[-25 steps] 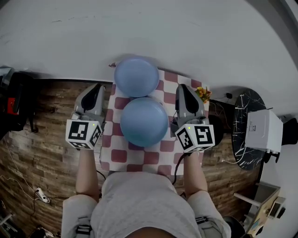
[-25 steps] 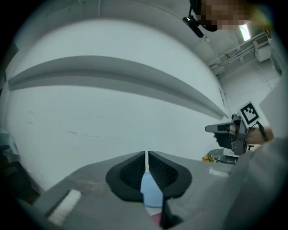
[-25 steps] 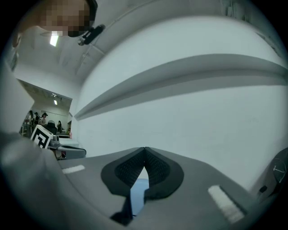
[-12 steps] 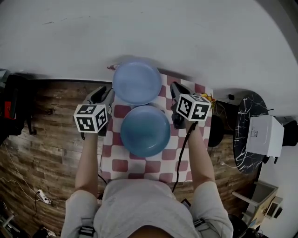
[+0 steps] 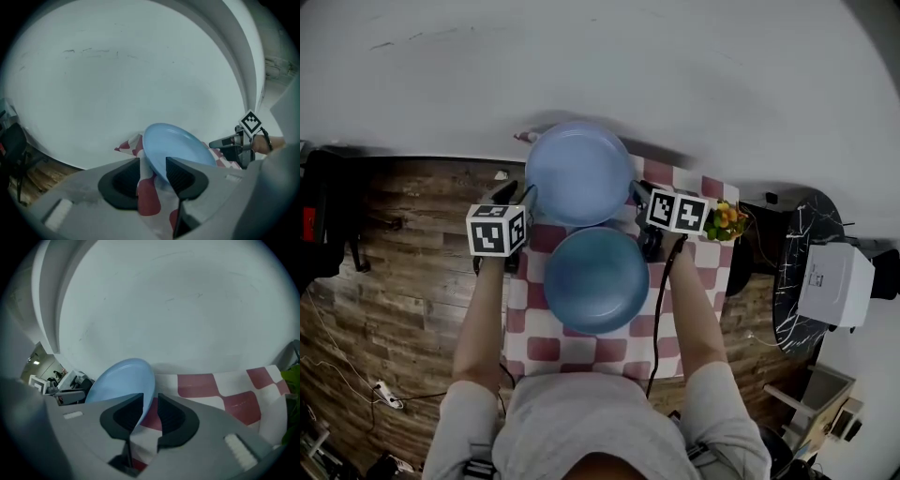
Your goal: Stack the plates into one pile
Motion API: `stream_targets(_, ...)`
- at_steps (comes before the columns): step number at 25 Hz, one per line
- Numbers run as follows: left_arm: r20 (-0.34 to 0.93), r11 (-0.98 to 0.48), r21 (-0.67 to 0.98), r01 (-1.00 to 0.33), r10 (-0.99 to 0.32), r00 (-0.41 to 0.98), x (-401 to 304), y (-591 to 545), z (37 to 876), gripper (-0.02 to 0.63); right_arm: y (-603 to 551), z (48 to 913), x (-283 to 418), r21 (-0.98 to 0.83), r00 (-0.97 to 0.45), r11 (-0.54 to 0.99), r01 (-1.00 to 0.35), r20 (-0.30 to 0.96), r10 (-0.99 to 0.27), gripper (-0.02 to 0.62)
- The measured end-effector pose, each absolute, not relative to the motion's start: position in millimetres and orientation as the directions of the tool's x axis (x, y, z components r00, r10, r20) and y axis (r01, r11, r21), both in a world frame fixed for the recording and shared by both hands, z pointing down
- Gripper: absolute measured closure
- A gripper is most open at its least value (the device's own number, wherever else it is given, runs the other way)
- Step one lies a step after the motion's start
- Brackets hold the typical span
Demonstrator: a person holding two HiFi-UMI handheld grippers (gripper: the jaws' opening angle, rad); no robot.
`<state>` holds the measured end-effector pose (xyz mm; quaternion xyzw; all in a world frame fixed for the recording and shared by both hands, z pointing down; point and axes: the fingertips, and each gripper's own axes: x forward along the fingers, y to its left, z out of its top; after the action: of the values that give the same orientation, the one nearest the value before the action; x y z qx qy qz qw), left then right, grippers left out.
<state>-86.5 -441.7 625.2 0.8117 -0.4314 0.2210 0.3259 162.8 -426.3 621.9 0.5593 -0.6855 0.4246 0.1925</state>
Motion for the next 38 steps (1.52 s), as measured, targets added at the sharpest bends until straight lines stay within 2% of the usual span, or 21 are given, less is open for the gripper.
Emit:
stream_targets(9, 0.658, -0.425, 0.349, -0.835, -0.524, 0.541, -74, -447, 645, 0.446, -432, 648, 158, -0.417, -0.322, -0.03, -0.908, 0.744, -0.586, 0.491)
stream_targets(10, 0.656, -0.428, 0.346, -0.835, -0.526, 0.542, -73, -447, 645, 0.476, -433, 648, 156, -0.412, -0.323, -0.023, -0.911, 0.746, -0.582, 0.497)
stream_targets(12, 0.657, -0.429, 0.343, -0.836, -0.526, 0.54, -73, -446, 645, 0.477, -432, 649, 153, -0.392, -0.311, -0.018, -0.92, 0.756, -0.576, 0.537)
stream_targets(14, 0.658, -0.424, 0.345, -0.837, -0.527, 0.538, -75, -445, 643, 0.48, -432, 647, 150, -0.375, -0.298, -0.016, -0.927, 0.761, -0.576, 0.541)
stream_targets(25, 0.554, -0.435, 0.336, -0.835, -0.626, 0.549, -88, -441, 574, 0.494, -438, 564, 140, -0.413, -0.331, 0.061, -0.909, 0.622, -0.71, 0.551)
stream_targets(38, 0.502, -0.457, 0.275, -0.846, -0.682, 0.532, -94, -372, 507, 0.494, -378, 496, 136, -0.424, -0.366, 0.14, -0.895, 0.517, -0.774, 0.554)
